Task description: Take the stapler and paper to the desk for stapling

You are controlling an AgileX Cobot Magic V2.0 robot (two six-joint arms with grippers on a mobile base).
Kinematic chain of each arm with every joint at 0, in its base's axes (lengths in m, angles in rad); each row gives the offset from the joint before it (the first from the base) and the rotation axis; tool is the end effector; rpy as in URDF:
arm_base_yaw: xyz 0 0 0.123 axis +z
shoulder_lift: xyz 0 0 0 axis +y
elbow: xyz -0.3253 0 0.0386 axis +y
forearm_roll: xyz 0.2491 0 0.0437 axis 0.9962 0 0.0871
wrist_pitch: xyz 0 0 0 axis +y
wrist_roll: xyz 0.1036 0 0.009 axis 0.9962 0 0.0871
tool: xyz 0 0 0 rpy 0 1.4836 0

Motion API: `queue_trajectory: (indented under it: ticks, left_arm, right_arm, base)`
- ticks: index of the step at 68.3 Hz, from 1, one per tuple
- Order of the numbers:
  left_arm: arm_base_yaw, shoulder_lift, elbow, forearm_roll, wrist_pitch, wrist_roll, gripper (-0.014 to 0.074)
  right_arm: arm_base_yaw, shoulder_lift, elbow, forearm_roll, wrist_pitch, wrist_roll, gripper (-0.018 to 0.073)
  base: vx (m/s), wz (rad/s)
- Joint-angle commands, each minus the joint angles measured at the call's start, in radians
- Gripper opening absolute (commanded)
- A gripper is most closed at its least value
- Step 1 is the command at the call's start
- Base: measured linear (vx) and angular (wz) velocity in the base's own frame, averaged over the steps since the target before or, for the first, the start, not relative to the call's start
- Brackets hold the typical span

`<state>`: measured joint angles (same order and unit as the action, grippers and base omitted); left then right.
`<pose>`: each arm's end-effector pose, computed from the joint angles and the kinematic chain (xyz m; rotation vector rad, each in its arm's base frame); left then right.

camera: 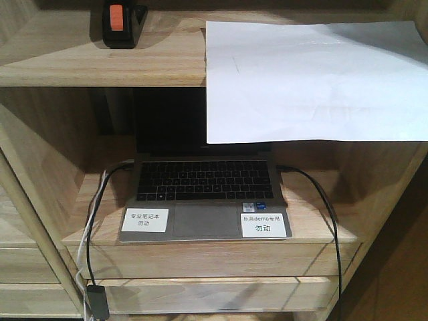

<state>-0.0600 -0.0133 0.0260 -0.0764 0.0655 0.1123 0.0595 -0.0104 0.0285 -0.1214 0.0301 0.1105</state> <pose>0.0278 -0.0022 0.1987 0.0789 1.5597 -0.0228 0.0281 0.0013 0.2014 -0.0510 1.5308 0.0360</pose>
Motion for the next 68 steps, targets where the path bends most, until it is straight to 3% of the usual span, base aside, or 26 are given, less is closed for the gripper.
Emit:
queue_trajectory:
  ticks: [1,15,28,38,55,68]
  left_arm:
    - [-0.006,-0.013,0.014,-0.008,-0.072,-0.003,-0.0006]
    - [-0.006,-0.013,0.014,-0.008,-0.081,-0.003,-0.0006]
    - [-0.006,-0.013,-0.014,-0.008,-0.238,-0.008,-0.0006]
    - [-0.006,0.008,-0.115,-0.008,-0.217,-0.040,-0.0006]
    - [-0.006,0.216,-0.402,-0.008,-0.017,-0.038,-0.0006]
    - [-0.006,0.380,-0.630,-0.008,0.223,-0.029,-0.0006]
  right_arm:
    - [-0.004,-0.009,0.023,-0.001,-0.071,-0.004,-0.0009]
    - [-0.004,-0.009,0.023,-0.001,-0.071,-0.004,-0.0009]
    - [-0.004,-0.009,0.023,-0.001,-0.071,-0.004,-0.0009]
    - [-0.004,-0.009,0.023,-0.001,-0.071,-0.004,-0.0009]
    - [-0.004,-0.009,0.023,-0.001,-0.072,-0.004,-0.0009]
    - [-0.004,-0.009,0.023,-0.001,-0.072,-0.004,-0.0009]
  base:
    - [0.00,0.00]
    - [0.00,0.00]
    - [0.00,0.00]
    - [0.00,0.00]
    - [0.00,0.00]
    - [0.00,0.00]
